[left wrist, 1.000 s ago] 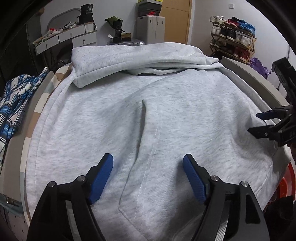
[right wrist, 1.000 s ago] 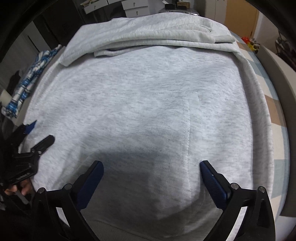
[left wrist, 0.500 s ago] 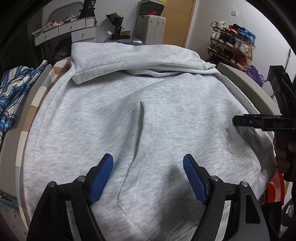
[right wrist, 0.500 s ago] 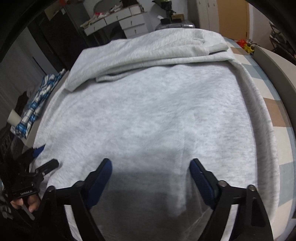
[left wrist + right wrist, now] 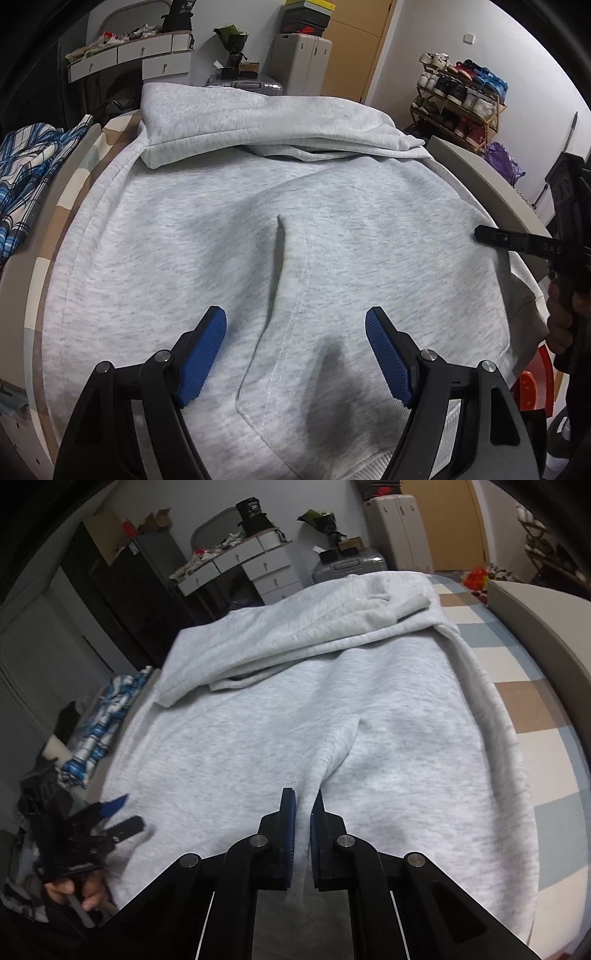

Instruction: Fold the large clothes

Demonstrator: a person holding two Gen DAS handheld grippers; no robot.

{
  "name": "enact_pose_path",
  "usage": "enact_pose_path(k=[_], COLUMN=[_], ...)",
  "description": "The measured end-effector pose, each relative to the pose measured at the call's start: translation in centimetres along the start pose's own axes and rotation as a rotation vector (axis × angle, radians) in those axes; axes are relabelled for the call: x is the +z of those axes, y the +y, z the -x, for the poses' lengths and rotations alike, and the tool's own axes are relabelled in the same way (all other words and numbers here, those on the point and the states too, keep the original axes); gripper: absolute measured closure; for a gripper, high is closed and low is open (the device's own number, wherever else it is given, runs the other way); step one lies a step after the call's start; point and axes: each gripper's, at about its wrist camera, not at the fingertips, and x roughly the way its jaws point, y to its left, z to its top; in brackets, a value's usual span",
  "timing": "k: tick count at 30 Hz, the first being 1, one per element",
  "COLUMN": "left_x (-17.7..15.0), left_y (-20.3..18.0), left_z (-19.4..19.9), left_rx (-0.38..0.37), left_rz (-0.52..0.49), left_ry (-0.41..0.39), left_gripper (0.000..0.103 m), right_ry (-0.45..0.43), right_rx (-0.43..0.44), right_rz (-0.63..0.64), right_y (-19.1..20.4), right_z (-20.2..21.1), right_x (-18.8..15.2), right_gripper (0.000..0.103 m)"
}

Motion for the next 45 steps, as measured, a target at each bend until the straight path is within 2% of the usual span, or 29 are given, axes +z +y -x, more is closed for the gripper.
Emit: enact_pose_path(k=[2, 5, 11, 13, 18, 21, 23, 25, 28, 29, 30, 31, 33, 35, 36, 38, 40, 43, 45], left_x=[0.0, 0.1, 0.3, 0.4, 0.6, 0.7, 0.9, 1.1, 1.5, 1.5, 1.5, 1.5, 1.4, 1.5, 1.6, 1.8, 1.8, 2.2, 2.3], left_y=[-0.2, -0.3, -0.4, -0.3, 0.4, 0.7, 1.1, 1.7, 2.7, 2.9, 3.1, 3.2, 3.1, 2.5, 2.0, 1.1, 0.2, 0.5, 0.6], left_z=[0.1, 0.4, 0.7, 0.8, 1.0, 1.4, 1.8, 2.4, 3.3, 3.4, 3.4, 3.4, 3.0, 2.3, 1.8, 0.7, -0.5, -2.1, -2.2], left_rx=[0.005, -0.006, -0.006, -0.003, 0.0, -0.005, -0.012, -0.026, -0.059, -0.076, -0.097, -0.127, -0.174, -0.193, -0.191, -0.188, -0.134, -0.106, -0.084], left_rz=[-0.009, -0.01, -0.004, -0.003, 0.012, 0.019, 0.026, 0.04, 0.086, 0.101, 0.108, 0.118, 0.128, 0.126, 0.119, 0.091, 0.043, 0.064, 0.066], left_ry=[-0.003, -0.009, -0.023, -0.03, -0.038, -0.046, -0.061, -0.096, -0.136, -0.138, -0.136, -0.131, -0.118, -0.101, -0.085, -0.029, 0.014, 0.073, 0.074], left_gripper=[0.029, 0.029, 0.029, 0.029, 0.029, 0.029, 0.029, 0.029, 0.029, 0.029, 0.029, 0.029, 0.029, 0.031, 0.045, 0.058, 0.058, 0.058, 0.058], right_ry=[0.009, 0.005, -0.153, -0.176, -0.104, -0.078, -0.075, -0.105, -0.099, -0.087, -0.072, -0.059, -0.023, 0.002, 0.006, 0.02, 0.027, 0.032, 0.04], right_rx=[-0.026, -0.019, 0.085, 0.106, 0.001, -0.022, 0.023, 0.103, 0.124, 0.133, 0.146, 0.15, 0.142, 0.138, 0.138, 0.148, 0.154, 0.163, 0.159], right_rz=[-0.011, -0.012, -0.001, -0.02, -0.065, -0.108, -0.161, -0.199, -0.209, -0.205, -0.2, -0.195, -0.182, -0.168, -0.165, -0.167, -0.165, -0.171, -0.167], right_y=[-0.1, 0.9, 2.7, 2.2, 0.1, -0.5, -1.2, -1.8, -2.3, -2.4, -2.5, -2.4, -2.3, -2.1, -2.1, -2.2, -2.3, -2.5, -2.5], right_z=[-0.5, -0.3, 3.7, 4.2, 2.3, 1.7, 2.0, 2.8, 3.1, 2.9, 2.6, 2.2, 1.4, 0.6, 0.4, 0.1, 0.0, 0.0, 0.2], right_x=[0.0, 0.4, 1.4, 1.3, 0.0, -1.0, -1.2, -1.6, -1.8, -1.8, -1.7, -1.7, -1.8, -1.8, -1.9, -1.9, -1.7, -1.8, -1.9], right_gripper=[0.097, 0.098, 0.098, 0.098, 0.099, 0.099, 0.098, 0.095, 0.095, 0.093, 0.083, 0.066, 0.051, 0.051, 0.051, 0.051, 0.049, 0.049, 0.049])
